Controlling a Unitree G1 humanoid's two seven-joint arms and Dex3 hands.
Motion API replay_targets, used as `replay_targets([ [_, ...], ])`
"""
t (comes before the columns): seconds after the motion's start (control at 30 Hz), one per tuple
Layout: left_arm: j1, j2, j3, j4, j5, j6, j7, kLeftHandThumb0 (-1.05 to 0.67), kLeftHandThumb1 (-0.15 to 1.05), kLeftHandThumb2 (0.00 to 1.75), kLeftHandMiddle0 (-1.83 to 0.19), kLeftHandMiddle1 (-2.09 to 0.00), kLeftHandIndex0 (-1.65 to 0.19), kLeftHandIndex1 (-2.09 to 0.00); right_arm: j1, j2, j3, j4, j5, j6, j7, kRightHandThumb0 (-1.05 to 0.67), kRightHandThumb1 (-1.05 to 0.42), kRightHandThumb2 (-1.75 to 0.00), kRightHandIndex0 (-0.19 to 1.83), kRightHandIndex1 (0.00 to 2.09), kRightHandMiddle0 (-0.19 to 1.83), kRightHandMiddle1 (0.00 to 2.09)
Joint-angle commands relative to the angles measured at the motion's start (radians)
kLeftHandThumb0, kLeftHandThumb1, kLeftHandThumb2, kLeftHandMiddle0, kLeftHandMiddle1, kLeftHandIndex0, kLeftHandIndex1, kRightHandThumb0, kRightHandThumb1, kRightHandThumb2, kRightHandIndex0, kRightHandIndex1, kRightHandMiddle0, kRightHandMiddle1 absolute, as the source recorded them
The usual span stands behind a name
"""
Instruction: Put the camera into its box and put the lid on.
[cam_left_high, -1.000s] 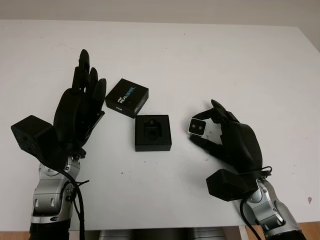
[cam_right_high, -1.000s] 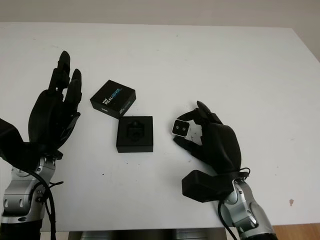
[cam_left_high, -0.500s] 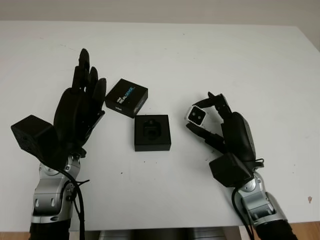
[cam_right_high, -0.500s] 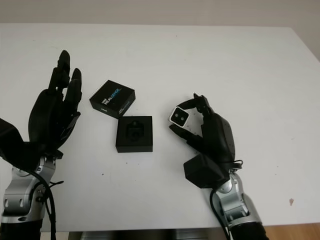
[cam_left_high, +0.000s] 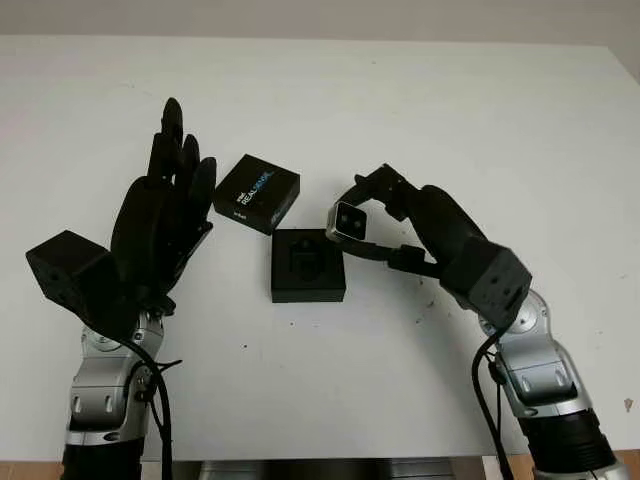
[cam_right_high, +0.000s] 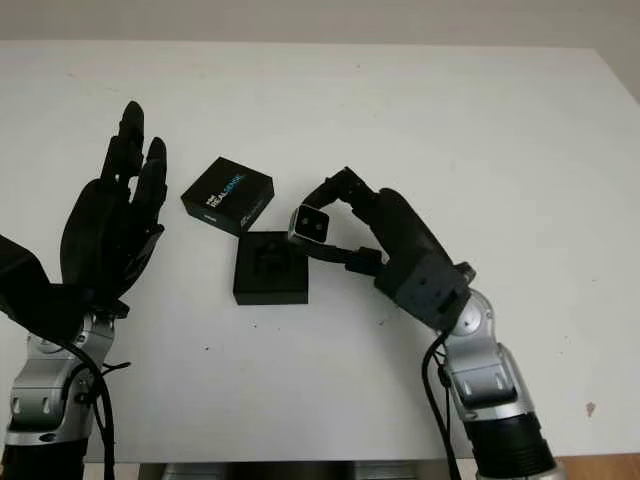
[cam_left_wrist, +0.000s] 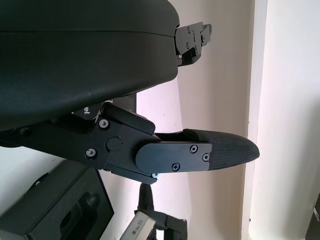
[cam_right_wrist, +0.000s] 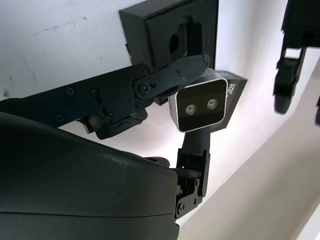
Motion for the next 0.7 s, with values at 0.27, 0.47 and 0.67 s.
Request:
replay_targets([
  [0.27,0.003,-0.009,-0.004,-0.004,0.004,-0.012,0.010,-0.77,1.05,0.41,0.19,0.00,0.19,0.00,-0.021,-0.010,0.016,-0.016,-0.005,0.005,0.031,-0.49,-1.02,-0.06,0.28,0.06,0.42,1.55],
  [0.47,0.003,-0.013,-0.005,-0.003,-0.001,-0.010,0.011,-0.76,1.05,0.41,0.19,0.00,0.19,0.00,0.005,0.028,0.048,0.017,-0.036,-0.024,-0.029,-0.48,-1.03,-0.06,0.28,0.06,0.36,1.58],
  [0.67,0.001,-0.015,-0.004,-0.002,-0.004,-0.008,0.014,-0.76,1.05,0.41,0.19,0.00,0.19,0.00,0.026,0.080,0.082,0.059,-0.083,-0.061,-0.114,-0.48,-1.03,-0.06,0.29,0.06,0.33,1.63],
])
